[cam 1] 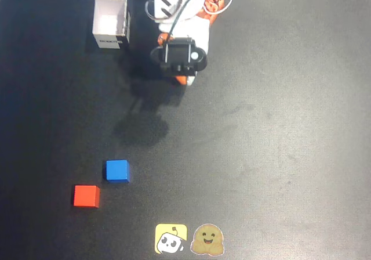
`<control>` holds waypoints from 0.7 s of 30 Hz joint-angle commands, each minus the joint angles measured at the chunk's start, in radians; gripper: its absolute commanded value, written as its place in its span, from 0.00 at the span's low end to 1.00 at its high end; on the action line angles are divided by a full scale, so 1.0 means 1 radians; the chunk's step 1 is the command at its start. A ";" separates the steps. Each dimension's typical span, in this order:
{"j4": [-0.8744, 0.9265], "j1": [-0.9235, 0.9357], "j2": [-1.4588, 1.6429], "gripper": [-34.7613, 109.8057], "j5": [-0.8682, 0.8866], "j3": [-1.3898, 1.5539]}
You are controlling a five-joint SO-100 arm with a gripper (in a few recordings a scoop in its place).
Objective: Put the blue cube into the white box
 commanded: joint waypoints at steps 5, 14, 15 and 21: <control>-0.069 0.124 -0.512 0.24 -0.199 -0.430; -0.112 0.244 -0.953 0.24 -0.342 -0.785; -0.121 0.250 -0.994 0.24 -0.347 -0.819; -0.132 0.275 -1.227 0.24 -0.362 -1.005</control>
